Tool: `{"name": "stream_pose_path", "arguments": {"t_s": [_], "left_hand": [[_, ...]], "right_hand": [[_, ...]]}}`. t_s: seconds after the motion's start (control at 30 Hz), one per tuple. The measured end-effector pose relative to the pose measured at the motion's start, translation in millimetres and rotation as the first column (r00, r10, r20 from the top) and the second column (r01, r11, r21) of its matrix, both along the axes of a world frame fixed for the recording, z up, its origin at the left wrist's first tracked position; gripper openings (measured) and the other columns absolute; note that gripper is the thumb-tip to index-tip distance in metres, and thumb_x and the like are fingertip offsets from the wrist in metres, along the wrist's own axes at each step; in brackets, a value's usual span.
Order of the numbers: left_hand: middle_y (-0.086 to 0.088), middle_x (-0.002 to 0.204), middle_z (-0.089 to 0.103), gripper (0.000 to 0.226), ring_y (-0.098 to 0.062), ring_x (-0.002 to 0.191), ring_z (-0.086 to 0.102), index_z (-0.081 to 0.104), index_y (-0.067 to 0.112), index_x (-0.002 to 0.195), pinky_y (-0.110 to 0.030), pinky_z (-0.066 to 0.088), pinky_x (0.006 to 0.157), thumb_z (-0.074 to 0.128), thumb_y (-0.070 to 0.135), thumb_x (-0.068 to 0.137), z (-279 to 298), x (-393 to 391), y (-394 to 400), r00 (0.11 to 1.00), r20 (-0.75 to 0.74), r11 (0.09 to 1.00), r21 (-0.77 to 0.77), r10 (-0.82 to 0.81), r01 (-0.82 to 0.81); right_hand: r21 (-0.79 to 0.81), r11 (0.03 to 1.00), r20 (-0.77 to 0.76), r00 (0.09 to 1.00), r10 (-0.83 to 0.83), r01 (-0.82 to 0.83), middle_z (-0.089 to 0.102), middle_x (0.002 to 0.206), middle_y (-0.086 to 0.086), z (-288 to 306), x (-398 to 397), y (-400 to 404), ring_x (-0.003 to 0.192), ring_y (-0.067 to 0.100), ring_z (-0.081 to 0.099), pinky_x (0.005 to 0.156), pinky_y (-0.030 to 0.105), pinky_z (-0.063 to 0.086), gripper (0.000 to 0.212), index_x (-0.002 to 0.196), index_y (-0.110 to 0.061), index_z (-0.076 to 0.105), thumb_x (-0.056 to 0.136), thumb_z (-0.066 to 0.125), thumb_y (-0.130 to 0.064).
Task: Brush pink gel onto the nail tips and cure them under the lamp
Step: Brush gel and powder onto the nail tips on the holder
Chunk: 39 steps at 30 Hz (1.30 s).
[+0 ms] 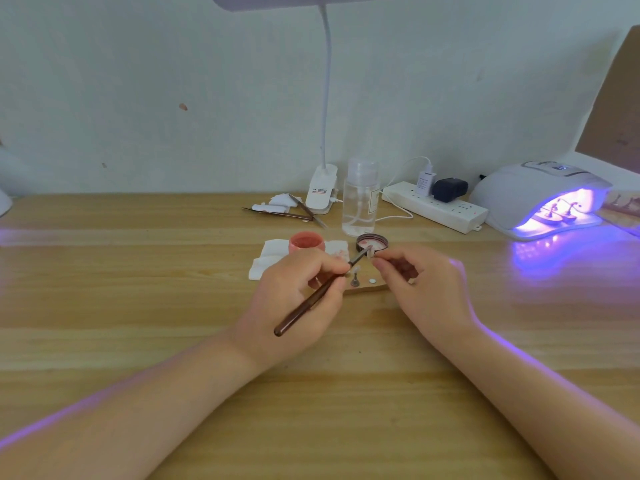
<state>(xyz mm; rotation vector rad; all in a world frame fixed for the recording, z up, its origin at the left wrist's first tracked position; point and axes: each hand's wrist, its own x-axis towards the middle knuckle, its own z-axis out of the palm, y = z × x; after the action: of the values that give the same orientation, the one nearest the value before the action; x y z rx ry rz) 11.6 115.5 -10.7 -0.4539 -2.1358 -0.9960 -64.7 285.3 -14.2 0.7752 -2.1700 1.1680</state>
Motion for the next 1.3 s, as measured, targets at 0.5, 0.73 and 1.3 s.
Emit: {"name": "stream_pose_path", "arguments": {"t_s": [0.5,0.73,1.3], "left_hand": [[0.011,0.085,0.064,0.011,0.001,0.095,0.059,0.064,0.013,0.093,-0.007,0.041,0.083,0.059,0.009,0.084,1.8,4.1,1.5,1.0,0.014,0.999,0.043,-0.023,0.022],[0.013,0.084,0.06,0.018,0.005,0.081,0.054,0.068,0.005,0.092,-0.009,0.04,0.078,0.057,0.016,0.085,3.9,2.3,1.5,0.998,-0.066,0.997,-0.071,-0.019,0.014],[0.007,0.083,0.071,0.012,-0.003,0.117,0.055,0.062,0.029,0.084,-0.017,0.047,0.089,0.056,0.018,0.085,4.2,2.6,3.0,0.983,0.143,0.936,0.347,-0.113,0.057]], "right_hand": [[-0.012,1.0,-0.024,1.0,-0.004,0.004,0.069,0.071,-0.009,-3.3,-2.8,-0.8,0.073,0.005,0.06,0.061,0.008,0.043,0.008,0.084,-0.018,0.075,0.08,0.073,-0.011],[0.019,1.0,-0.05,0.999,-0.004,0.005,0.068,0.071,-0.01,-2.4,-3.1,-0.4,0.076,0.004,0.059,0.063,0.004,0.041,0.008,0.085,-0.018,0.075,0.081,0.073,-0.011],[-0.076,0.995,0.012,0.998,0.064,-0.063,0.068,0.07,-0.014,-3.9,-1.8,-1.1,0.068,0.003,0.062,0.063,0.018,0.05,0.007,0.086,-0.02,0.075,0.082,0.072,-0.015]]}}
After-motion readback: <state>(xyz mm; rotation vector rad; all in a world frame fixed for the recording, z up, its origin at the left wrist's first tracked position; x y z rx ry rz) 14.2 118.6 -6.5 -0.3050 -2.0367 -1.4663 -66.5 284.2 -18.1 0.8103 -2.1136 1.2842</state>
